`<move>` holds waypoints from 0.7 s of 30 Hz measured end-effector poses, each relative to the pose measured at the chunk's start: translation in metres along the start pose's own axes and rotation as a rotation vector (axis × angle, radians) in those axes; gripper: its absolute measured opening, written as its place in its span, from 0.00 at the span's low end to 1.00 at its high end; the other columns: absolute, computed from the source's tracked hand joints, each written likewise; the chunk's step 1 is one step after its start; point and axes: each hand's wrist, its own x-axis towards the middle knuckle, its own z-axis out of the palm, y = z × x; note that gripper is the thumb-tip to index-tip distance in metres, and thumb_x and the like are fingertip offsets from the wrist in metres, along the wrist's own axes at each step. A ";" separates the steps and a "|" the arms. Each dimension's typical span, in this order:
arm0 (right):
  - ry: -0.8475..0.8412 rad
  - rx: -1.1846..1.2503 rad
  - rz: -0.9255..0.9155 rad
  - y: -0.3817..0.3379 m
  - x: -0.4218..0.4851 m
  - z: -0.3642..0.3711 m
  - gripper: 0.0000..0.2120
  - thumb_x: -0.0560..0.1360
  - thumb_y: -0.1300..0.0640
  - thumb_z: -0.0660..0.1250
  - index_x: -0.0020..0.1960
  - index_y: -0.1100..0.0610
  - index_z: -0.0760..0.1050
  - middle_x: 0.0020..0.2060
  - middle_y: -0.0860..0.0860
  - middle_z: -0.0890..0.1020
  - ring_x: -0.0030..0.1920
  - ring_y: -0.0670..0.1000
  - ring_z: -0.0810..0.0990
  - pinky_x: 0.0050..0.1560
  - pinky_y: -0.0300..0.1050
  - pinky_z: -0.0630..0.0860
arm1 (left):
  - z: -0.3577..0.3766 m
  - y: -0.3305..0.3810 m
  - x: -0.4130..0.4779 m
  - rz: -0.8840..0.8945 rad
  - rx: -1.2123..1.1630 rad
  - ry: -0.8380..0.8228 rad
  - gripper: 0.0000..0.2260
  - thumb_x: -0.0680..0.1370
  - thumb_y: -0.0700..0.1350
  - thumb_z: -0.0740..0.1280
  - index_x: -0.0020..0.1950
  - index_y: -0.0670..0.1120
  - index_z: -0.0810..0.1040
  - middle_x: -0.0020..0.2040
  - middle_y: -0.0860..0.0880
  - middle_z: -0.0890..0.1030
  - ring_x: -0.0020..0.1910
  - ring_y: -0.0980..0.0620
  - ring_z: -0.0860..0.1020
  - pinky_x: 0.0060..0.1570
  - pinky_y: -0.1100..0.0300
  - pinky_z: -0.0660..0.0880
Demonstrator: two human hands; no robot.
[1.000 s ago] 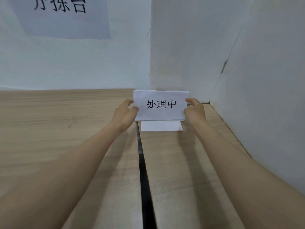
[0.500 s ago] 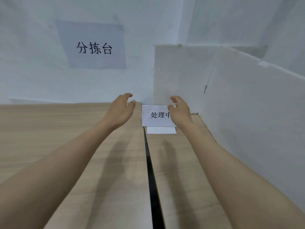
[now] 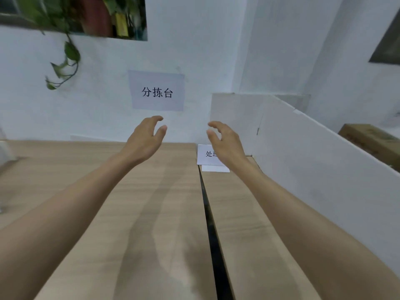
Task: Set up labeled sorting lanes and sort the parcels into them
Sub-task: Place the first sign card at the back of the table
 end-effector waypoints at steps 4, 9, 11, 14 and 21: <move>-0.038 -0.010 -0.061 -0.042 -0.042 -0.007 0.17 0.82 0.51 0.57 0.68 0.52 0.70 0.67 0.46 0.73 0.63 0.46 0.71 0.64 0.41 0.66 | -0.041 0.011 -0.044 0.030 0.013 0.030 0.20 0.82 0.52 0.55 0.73 0.47 0.65 0.72 0.49 0.67 0.71 0.51 0.65 0.69 0.53 0.62; -0.073 0.019 -0.151 -0.089 -0.089 -0.013 0.18 0.82 0.51 0.56 0.70 0.53 0.69 0.68 0.47 0.72 0.67 0.47 0.70 0.65 0.41 0.65 | -0.089 0.031 -0.106 -0.001 0.049 0.099 0.20 0.82 0.52 0.55 0.72 0.47 0.65 0.72 0.49 0.67 0.71 0.50 0.65 0.69 0.53 0.62; -0.087 0.044 -0.185 -0.106 -0.107 -0.013 0.18 0.82 0.51 0.57 0.69 0.53 0.69 0.68 0.47 0.72 0.66 0.48 0.70 0.65 0.41 0.65 | -0.106 0.039 -0.132 -0.026 0.065 0.128 0.20 0.82 0.52 0.55 0.72 0.47 0.66 0.71 0.48 0.68 0.70 0.50 0.65 0.69 0.52 0.62; -0.130 0.075 -0.246 -0.128 -0.134 -0.009 0.18 0.82 0.51 0.57 0.70 0.53 0.70 0.68 0.47 0.73 0.66 0.48 0.71 0.65 0.43 0.66 | -0.129 0.050 -0.173 -0.075 0.104 0.181 0.20 0.82 0.53 0.55 0.72 0.47 0.65 0.70 0.48 0.68 0.70 0.49 0.66 0.67 0.54 0.62; -0.228 0.177 -0.363 -0.181 -0.183 0.011 0.17 0.82 0.51 0.56 0.69 0.53 0.70 0.68 0.47 0.73 0.67 0.47 0.70 0.64 0.40 0.65 | -0.182 0.059 -0.268 -0.180 0.236 0.281 0.20 0.82 0.52 0.55 0.72 0.46 0.65 0.71 0.46 0.68 0.70 0.49 0.65 0.66 0.57 0.60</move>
